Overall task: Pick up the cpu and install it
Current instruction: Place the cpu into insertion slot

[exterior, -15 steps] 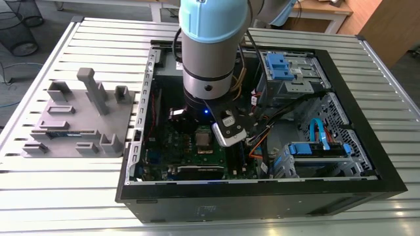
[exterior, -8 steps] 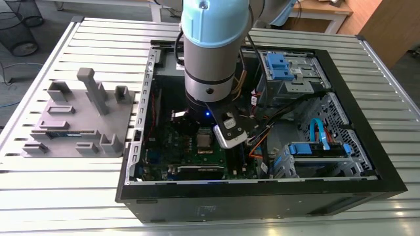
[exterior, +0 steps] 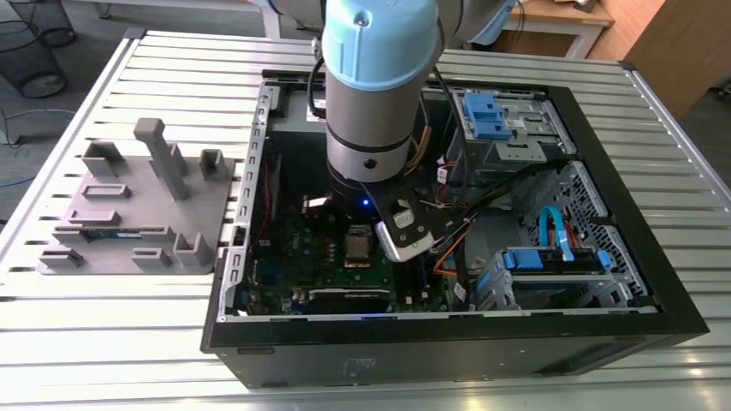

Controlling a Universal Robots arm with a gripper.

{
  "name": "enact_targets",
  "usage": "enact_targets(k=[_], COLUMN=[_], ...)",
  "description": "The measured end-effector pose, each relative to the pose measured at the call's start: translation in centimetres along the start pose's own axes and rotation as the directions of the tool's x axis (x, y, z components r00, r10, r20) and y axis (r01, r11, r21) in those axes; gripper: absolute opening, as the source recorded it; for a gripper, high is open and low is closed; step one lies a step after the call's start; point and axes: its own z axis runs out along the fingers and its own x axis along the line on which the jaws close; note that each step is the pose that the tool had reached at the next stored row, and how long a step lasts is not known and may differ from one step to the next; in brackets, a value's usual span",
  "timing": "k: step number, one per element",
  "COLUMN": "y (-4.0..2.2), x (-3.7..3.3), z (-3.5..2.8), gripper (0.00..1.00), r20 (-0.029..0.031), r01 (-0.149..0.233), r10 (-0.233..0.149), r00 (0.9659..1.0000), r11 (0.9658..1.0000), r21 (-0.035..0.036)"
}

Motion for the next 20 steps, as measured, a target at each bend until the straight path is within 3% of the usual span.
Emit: enact_targets(k=[11, 20], y=[-0.25, -0.26], x=[-0.03, -0.01], z=[0.51, 0.84], gripper=[0.47, 0.47], r20=[0.0006, 0.0101], r01=[0.000, 0.000], r10=[0.000, 0.000], r00=[1.0000, 0.9999], r11=[1.0000, 1.0000], r21=[-0.0002, -0.0003])
